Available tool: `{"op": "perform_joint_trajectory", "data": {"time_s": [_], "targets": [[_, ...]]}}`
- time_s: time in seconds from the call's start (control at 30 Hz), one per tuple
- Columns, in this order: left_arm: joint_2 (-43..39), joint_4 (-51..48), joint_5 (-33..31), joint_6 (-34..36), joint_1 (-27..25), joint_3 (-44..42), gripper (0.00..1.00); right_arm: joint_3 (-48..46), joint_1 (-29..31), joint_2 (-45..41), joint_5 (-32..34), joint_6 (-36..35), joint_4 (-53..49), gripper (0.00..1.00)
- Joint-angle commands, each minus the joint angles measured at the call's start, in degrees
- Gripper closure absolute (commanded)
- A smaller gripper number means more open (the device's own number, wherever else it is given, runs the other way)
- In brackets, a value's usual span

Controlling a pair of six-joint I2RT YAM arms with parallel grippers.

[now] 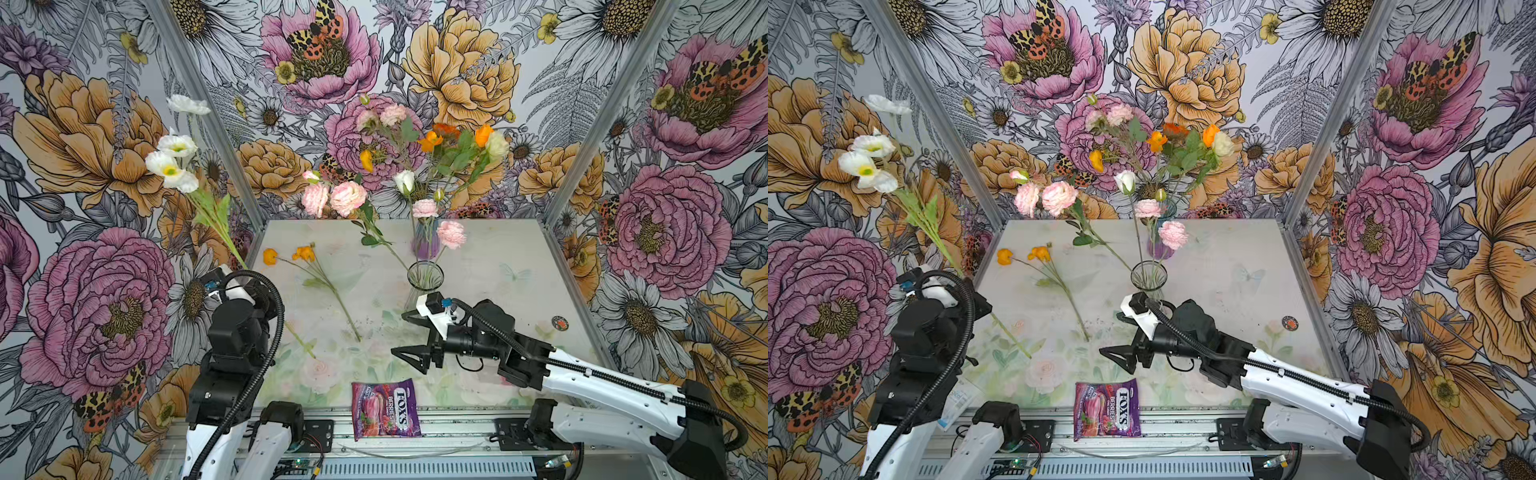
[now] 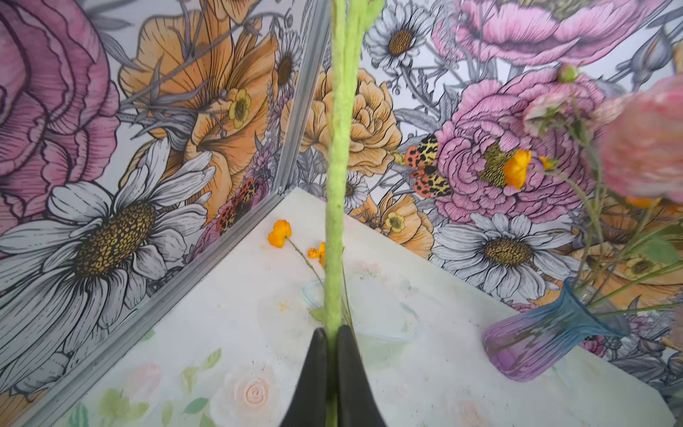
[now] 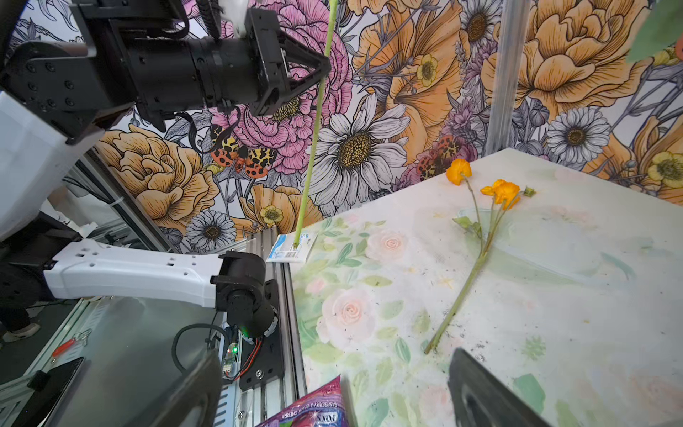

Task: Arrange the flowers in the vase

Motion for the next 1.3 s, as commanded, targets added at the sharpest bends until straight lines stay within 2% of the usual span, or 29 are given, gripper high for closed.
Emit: {"op": "perform_joint_trajectory", "data": {"time_s": [0.0,0.17,0.27,0.33,0.4,0.47,0.57,0.77,0.9,1.0,1.17,1.27], "targets": [[-1.8,10.2,7.7,6.7,-0.1,1.4,1.00,1.0,-0.1,1.2,-2.0,-0.9,0.8,0.04],[-0.1,25.5,37.3,8.1,-0.4,-0.7,1.00,2.9,-0.2,0.4,0.0,-2.6,0.3,0.05],[3.8,31.9,48.0,6.1,-1.9,-1.4,1.00,5.9,-1.0,0.1,0.5,-3.5,-1.9,0.06],[7.1,33.3,51.4,6.4,-5.0,-0.8,1.00,8.4,-1.7,-0.1,0.6,-4.7,-3.6,0.07],[10.1,33.5,49.8,9.3,-10.7,-0.2,1.00,10.7,-2.7,-0.3,0.7,-5.7,-4.6,0.07],[13.0,33.5,45.4,14.7,-18.1,0.4,1.00,12.6,-4.1,-0.9,0.8,-6.4,-4.7,0.07],[17.7,33.5,42.0,19.6,-25.3,1.9,1.00,15.3,-6.3,-1.3,1.8,-7.0,-4.7,0.09],[22.4,37.6,40.0,20.1,-31.4,0.9,1.00,18.4,-9.6,-2.2,1.8,-7.4,-4.7,0.14],[23.3,40.3,36.6,20.6,-35.1,-0.6,1.00,20.2,-10.6,-0.9,0.4,-6.5,-4.4,0.29],[23.3,42.4,34.3,20.7,-37.0,-1.7,1.00,20.4,-11.0,0.5,-0.2,-5.1,-2.1,0.33],[23.3,44.4,31.1,20.8,-39.3,-2.9,1.00,20.8,-11.3,2.4,-1.4,-2.0,3.2,0.50],[23.2,46.9,29.8,20.3,-40.1,-4.3,1.00,21.1,-11.4,3.7,-2.3,-0.6,5.4,0.53]]}}
